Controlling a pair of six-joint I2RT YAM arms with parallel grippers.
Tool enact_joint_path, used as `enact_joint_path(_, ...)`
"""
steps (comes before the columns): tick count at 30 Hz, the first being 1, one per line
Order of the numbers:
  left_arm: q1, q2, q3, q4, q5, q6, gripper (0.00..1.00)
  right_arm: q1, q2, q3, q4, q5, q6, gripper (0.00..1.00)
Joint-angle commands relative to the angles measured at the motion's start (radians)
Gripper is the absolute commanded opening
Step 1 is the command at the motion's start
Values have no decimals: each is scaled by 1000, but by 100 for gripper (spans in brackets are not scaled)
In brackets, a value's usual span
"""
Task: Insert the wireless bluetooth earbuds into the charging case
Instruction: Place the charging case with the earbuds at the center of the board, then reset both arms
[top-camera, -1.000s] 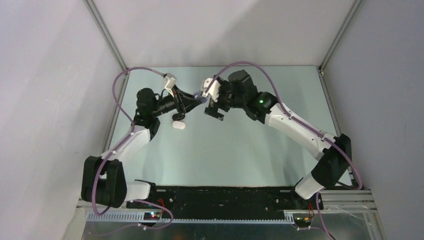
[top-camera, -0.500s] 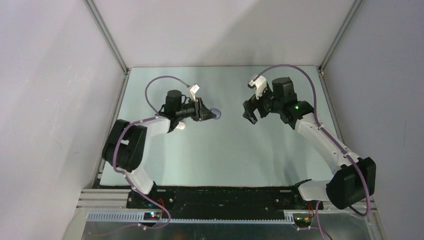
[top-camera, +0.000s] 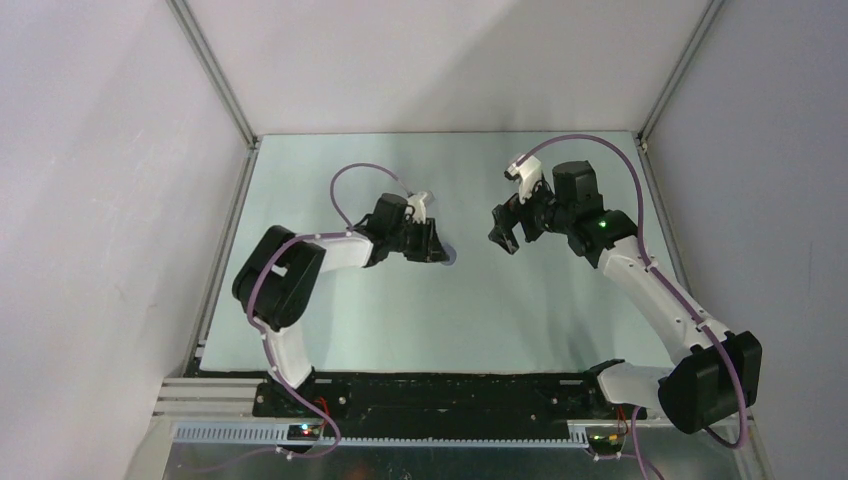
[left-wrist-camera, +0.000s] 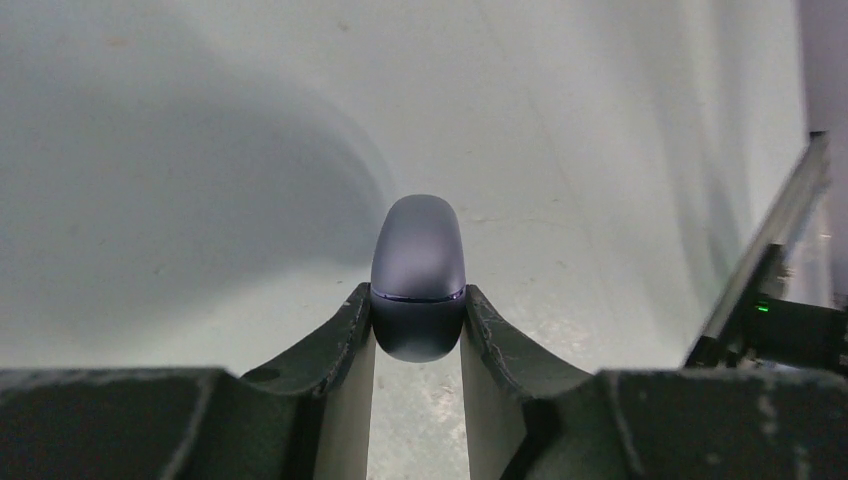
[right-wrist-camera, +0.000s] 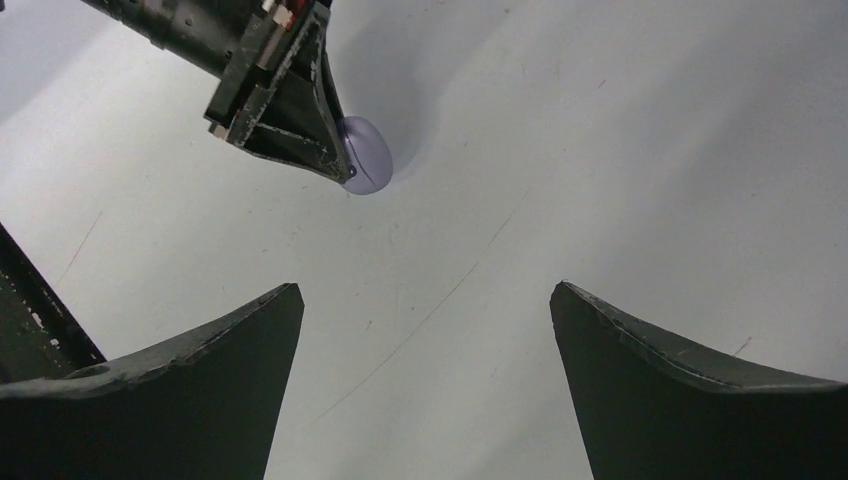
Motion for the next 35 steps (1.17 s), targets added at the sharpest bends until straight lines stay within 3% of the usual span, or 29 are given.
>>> enact_joint_path(1,-12,6,39,-94,-136,94,11,-4,-28,23,-16,-21,8,99)
enact_joint_path(3,-12,-5,35,-121,-168,113,29,-4,-26,31,-21,-21,7,99)
enact_joint_path(4,-12,-24,35,-130,-193,122,48,-4,-22,38,-22,-19,8,100)
enact_joint_path(6,-10,-53,47,-170,-233,152,71,-4,-17,58,-29,-12,16,99)
enact_joint_path(7,-8,-95,55,-227,-246,176,89,-6,-15,78,-36,-10,18,99)
enact_joint_path(9,7,-170,80,-295,-265,219,98,-10,-13,94,-40,-2,15,99)
enact_joint_path(16,124,-372,374,-696,-271,478,100,-55,50,143,39,60,95,100)
enact_joint_path(20,165,-410,561,-814,-390,647,100,-84,168,312,23,53,123,99)
enact_joint_path(24,209,-434,645,-879,-482,776,100,-85,234,384,145,222,303,99)
enact_joint_path(29,301,-465,613,-897,-465,703,100,-53,254,382,197,407,397,99)
enact_joint_path(35,345,-496,503,-680,-405,530,100,-15,347,491,106,446,339,99)
